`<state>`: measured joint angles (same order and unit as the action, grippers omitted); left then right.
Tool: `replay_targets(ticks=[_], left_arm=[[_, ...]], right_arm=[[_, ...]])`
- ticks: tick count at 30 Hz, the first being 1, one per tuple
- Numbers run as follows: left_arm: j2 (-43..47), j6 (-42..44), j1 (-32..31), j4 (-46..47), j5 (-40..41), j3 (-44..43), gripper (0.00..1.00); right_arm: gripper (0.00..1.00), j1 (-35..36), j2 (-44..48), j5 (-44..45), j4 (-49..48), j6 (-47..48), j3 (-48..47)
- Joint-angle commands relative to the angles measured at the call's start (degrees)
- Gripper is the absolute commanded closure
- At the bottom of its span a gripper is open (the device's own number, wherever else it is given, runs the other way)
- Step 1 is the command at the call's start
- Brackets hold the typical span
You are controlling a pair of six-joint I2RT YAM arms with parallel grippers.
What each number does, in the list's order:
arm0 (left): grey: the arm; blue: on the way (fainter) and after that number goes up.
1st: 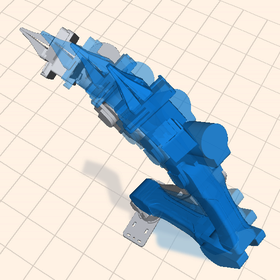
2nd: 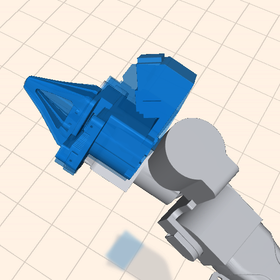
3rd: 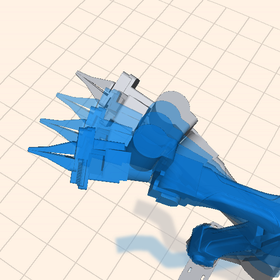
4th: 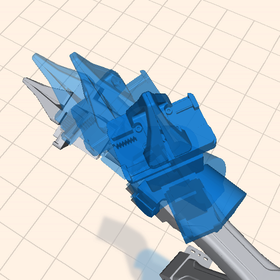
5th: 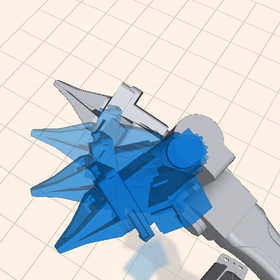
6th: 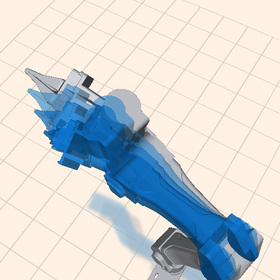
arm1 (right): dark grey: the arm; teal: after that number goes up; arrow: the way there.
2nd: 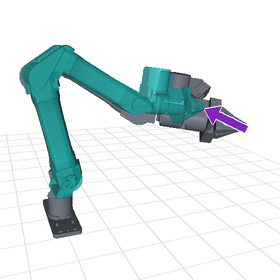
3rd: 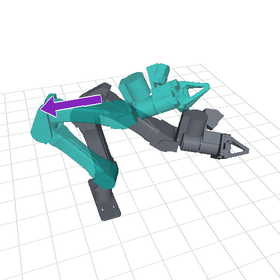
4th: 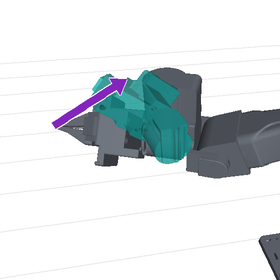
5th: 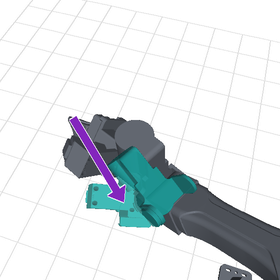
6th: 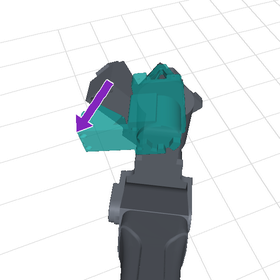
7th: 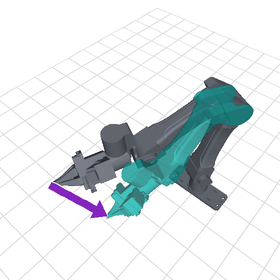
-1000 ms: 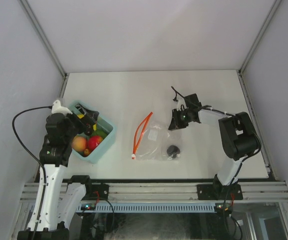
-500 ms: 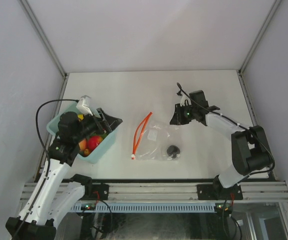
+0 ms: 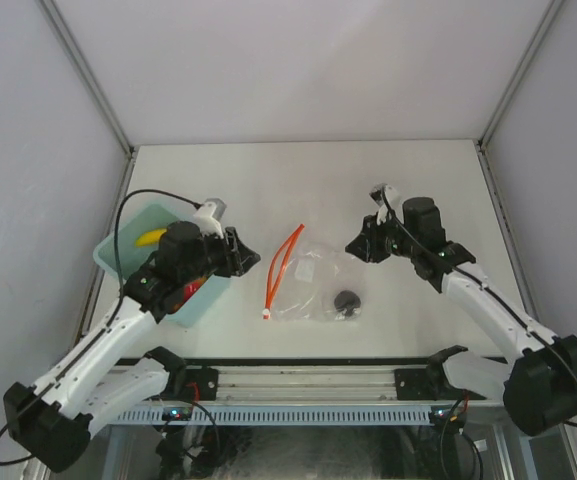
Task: Open the zip-top bag and remove the fake food
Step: Pick up the fake fruit from the zipper food storage bag.
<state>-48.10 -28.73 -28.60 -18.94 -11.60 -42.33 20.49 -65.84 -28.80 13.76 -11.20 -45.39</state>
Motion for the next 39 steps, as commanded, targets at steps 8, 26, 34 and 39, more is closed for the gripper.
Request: replay_targets(ticks=[8,26,34,39], left_arm=[[-13.96,16.35,-2.59,-8.32,2.15,-10.63,0.74],[-36.06,19.47,-8.51,-3.83,-4.55,-17.77,0.77],[-37.26,17.09,-9.98,2.90,-12.22,-13.57,0.74],[-37.92,15.12,-10.60,6.46,-14.24,-10.47,0.74]], right_arm=[[0.77,4.29,12.75,2.53,-5.60,-6.48,6.32],[0.71,9.38,23.96,17.50,1.34,-24.71,19.48],[0.64,13.29,25.10,22.92,6.50,-31.88,20.60],[0.62,14.57,26.91,26.06,10.76,-33.85,20.35]])
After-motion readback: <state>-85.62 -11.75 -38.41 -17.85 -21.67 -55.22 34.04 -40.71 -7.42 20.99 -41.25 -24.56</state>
